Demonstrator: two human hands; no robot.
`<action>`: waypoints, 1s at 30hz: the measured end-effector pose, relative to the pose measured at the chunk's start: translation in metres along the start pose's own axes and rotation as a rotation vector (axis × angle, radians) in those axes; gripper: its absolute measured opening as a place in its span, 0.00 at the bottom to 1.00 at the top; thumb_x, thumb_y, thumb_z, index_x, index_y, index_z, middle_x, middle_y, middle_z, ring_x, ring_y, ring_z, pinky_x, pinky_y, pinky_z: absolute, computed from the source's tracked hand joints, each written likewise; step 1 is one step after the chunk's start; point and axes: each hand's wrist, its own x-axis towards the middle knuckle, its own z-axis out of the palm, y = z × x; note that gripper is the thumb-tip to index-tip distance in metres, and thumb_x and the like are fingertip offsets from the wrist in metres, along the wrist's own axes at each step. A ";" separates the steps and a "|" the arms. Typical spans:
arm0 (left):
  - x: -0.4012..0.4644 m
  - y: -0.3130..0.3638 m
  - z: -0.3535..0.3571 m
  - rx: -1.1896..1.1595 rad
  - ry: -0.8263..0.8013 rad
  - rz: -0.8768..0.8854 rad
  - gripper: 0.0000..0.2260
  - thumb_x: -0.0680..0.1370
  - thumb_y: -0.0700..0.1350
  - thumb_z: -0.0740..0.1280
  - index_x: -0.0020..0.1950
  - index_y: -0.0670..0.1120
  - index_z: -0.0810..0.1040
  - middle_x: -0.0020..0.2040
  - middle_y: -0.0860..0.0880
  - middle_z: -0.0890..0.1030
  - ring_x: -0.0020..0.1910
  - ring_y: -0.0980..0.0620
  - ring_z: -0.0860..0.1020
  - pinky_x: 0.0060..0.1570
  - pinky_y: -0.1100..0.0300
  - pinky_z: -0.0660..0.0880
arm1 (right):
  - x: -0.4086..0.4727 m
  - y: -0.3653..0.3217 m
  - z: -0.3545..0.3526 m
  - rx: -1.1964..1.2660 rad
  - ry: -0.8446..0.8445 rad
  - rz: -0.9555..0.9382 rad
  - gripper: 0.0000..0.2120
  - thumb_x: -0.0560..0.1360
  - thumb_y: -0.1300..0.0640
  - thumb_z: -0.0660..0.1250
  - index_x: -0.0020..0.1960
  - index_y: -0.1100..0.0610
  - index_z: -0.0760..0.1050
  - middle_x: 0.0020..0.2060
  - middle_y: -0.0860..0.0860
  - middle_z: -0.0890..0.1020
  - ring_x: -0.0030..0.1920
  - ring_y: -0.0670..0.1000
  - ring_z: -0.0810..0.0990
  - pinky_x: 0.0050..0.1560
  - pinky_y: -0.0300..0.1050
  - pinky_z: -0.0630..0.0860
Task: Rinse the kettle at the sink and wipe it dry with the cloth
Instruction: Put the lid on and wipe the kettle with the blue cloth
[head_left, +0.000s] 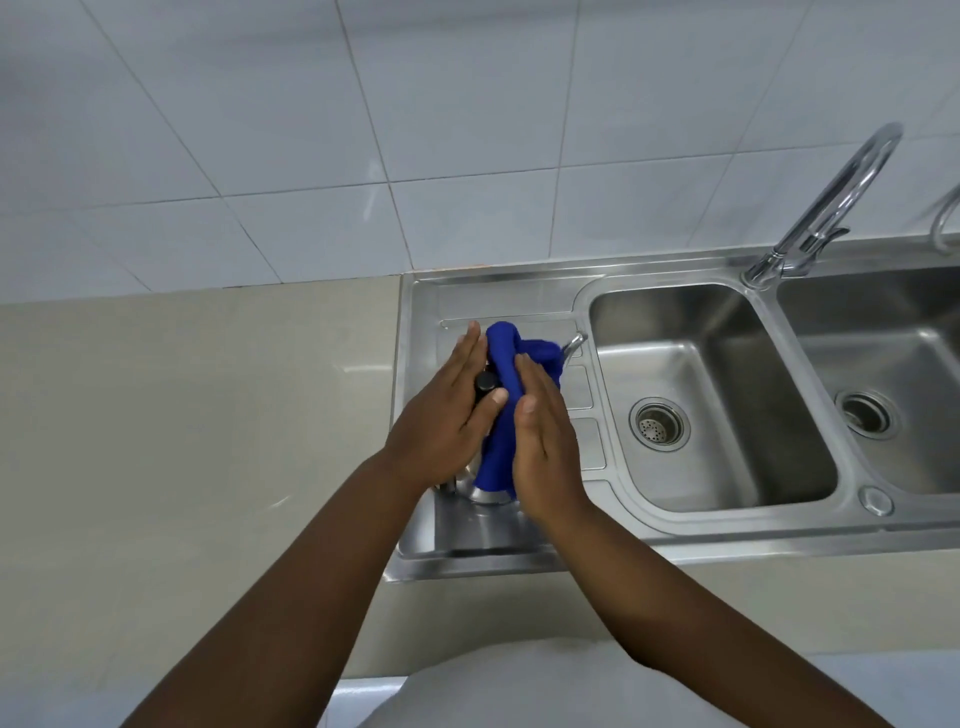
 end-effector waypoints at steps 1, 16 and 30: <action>0.000 0.000 -0.002 -0.025 -0.016 0.036 0.29 0.82 0.57 0.51 0.80 0.49 0.46 0.81 0.52 0.46 0.79 0.57 0.49 0.75 0.49 0.59 | -0.001 -0.003 0.000 -0.026 -0.006 -0.075 0.28 0.80 0.37 0.43 0.77 0.45 0.59 0.77 0.42 0.62 0.78 0.43 0.57 0.79 0.49 0.54; 0.008 0.009 0.013 0.291 0.004 -0.280 0.33 0.81 0.59 0.47 0.79 0.44 0.40 0.80 0.47 0.39 0.79 0.51 0.41 0.77 0.52 0.40 | -0.020 -0.001 0.003 -0.124 -0.016 -0.018 0.35 0.77 0.30 0.40 0.79 0.44 0.48 0.79 0.38 0.50 0.79 0.38 0.47 0.78 0.36 0.45; 0.017 -0.006 0.006 0.212 0.082 -0.003 0.35 0.78 0.69 0.41 0.80 0.51 0.47 0.80 0.54 0.48 0.79 0.55 0.45 0.77 0.54 0.43 | 0.024 -0.032 -0.004 0.096 -0.080 0.039 0.25 0.79 0.35 0.45 0.60 0.45 0.74 0.57 0.48 0.80 0.60 0.49 0.78 0.66 0.51 0.73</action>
